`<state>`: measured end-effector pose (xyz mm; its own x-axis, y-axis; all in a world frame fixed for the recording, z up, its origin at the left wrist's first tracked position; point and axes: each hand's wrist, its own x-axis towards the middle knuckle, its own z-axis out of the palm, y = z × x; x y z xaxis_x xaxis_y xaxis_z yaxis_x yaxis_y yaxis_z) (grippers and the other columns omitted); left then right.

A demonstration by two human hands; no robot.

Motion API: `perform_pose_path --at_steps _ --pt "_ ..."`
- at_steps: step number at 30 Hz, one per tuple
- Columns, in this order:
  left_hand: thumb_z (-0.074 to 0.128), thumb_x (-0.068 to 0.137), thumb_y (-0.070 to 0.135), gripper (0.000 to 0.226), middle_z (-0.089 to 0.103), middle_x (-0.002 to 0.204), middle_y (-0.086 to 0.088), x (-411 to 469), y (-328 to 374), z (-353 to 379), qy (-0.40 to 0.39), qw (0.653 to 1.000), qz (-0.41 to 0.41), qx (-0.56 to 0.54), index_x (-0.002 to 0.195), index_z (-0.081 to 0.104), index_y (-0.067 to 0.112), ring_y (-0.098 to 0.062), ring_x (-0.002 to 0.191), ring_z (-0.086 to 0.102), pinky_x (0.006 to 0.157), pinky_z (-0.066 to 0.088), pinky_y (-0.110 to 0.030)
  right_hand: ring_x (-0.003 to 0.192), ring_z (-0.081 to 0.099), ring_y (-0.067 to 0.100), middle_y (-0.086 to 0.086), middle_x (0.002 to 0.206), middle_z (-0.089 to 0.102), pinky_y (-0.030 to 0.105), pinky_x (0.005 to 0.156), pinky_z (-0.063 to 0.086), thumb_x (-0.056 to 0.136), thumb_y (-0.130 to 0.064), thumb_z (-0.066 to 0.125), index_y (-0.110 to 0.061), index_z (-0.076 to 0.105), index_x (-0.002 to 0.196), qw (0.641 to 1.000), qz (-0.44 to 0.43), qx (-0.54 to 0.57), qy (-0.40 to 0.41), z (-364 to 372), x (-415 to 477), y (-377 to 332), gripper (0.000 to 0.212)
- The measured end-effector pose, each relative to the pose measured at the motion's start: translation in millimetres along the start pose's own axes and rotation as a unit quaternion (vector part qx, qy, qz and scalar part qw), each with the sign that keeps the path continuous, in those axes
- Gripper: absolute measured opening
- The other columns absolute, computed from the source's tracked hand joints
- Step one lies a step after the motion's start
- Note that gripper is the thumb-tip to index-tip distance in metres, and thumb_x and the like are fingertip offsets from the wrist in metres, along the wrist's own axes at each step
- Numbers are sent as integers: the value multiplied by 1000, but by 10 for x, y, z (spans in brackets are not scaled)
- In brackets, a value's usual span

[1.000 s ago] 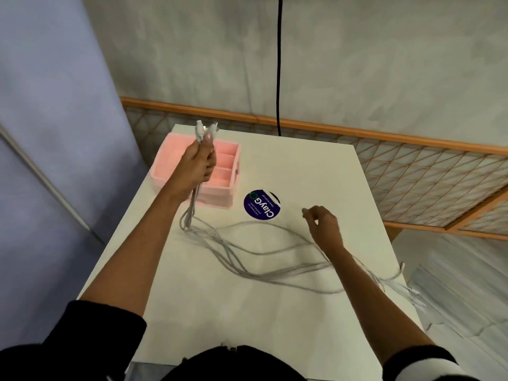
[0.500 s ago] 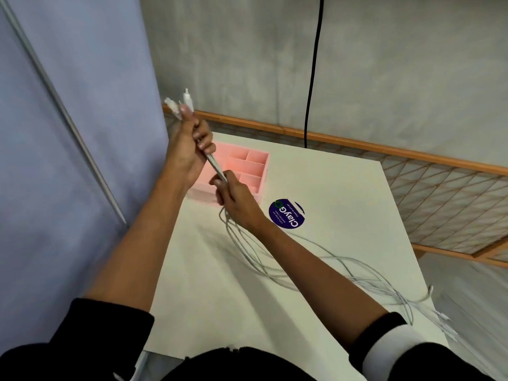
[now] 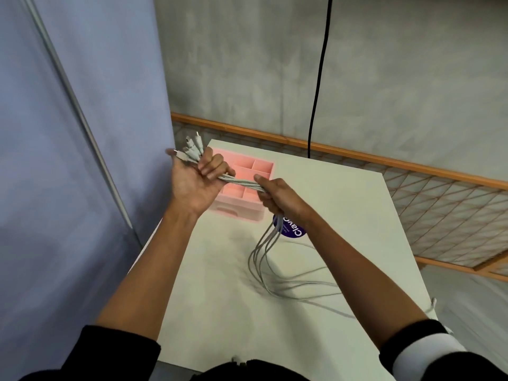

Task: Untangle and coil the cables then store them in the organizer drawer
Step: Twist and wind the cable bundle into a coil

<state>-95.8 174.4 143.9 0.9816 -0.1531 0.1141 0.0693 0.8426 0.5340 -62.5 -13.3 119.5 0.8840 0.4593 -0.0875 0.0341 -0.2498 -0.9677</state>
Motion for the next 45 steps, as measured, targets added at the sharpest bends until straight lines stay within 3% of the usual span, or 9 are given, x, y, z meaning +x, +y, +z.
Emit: perform_pose_path --at_steps 9,13,15,23,27,30,36,40,45 --pt "33 100 28 52 63 95 -16 -120 -83 57 -38 986 -147 64 59 58 10 -33 104 63 87 57 -38 47 22 9 -4 53 30 24 48 19 98 -39 46 -24 54 46 995 -38 -28 86 -427 -65 -149 55" --pt "80 69 5 17 64 104 -33 -131 -163 56 -13 972 -235 -12 72 68 -6 -19 72 69 57 56 -19 49 26 7 -7 52 35 21 51 24 98 -42 44 -17 45 56 995 -31 -56 81 -511 -62 -115 48" --pt "92 49 5 42 68 100 -26 -158 -187 17 -24 968 -247 42 84 72 -8 -13 64 66 56 55 -17 52 25 9 -3 56 35 22 53 24 98 -43 44 -15 46 58 995 -37 -70 63 -546 -70 -125 48" --pt "71 77 12 80 70 105 -4 -174 -172 -53 -139 868 -232 417 141 27 27 -16 79 64 72 52 -26 55 35 5 -11 56 46 16 55 29 99 -38 43 -23 57 57 985 -71 -159 -2 -714 -112 -275 47" --pt "58 88 -8 30 70 97 -7 -116 -199 -14 -178 756 -272 568 116 57 2 -17 89 69 78 53 -24 61 44 2 -9 60 50 14 63 34 98 -33 47 -13 56 62 966 -84 -237 -62 -710 -74 -358 42" --pt "56 84 -18 23 71 92 -8 -82 -252 22 -154 739 -296 585 88 55 4 -23 91 71 78 56 -28 58 39 5 -7 59 45 15 58 32 97 -35 50 -23 57 61 958 -101 -259 -77 -668 -36 -380 38" --pt "42 100 13 12 51 87 1 -79 -417 6 -45 715 -256 649 91 37 19 -15 85 54 57 41 -20 51 41 4 -5 57 46 12 53 32 99 -37 44 -24 52 64 927 -134 -349 -31 -661 8 -366 38" --pt "36 101 35 23 49 84 -2 -44 -422 -14 30 765 -191 614 100 48 15 -15 74 44 66 42 -26 57 44 7 -8 61 47 25 58 33 102 -39 32 -29 50 69 904 -147 -399 27 -568 23 -296 39" --pt "38 96 48 41 57 86 -14 -27 -391 -55 -13 639 -34 769 99 48 9 -14 71 48 64 39 -25 53 45 14 -1 57 51 31 59 34 102 -42 30 -3 59 69 916 -92 -382 83 -530 41 -237 59"
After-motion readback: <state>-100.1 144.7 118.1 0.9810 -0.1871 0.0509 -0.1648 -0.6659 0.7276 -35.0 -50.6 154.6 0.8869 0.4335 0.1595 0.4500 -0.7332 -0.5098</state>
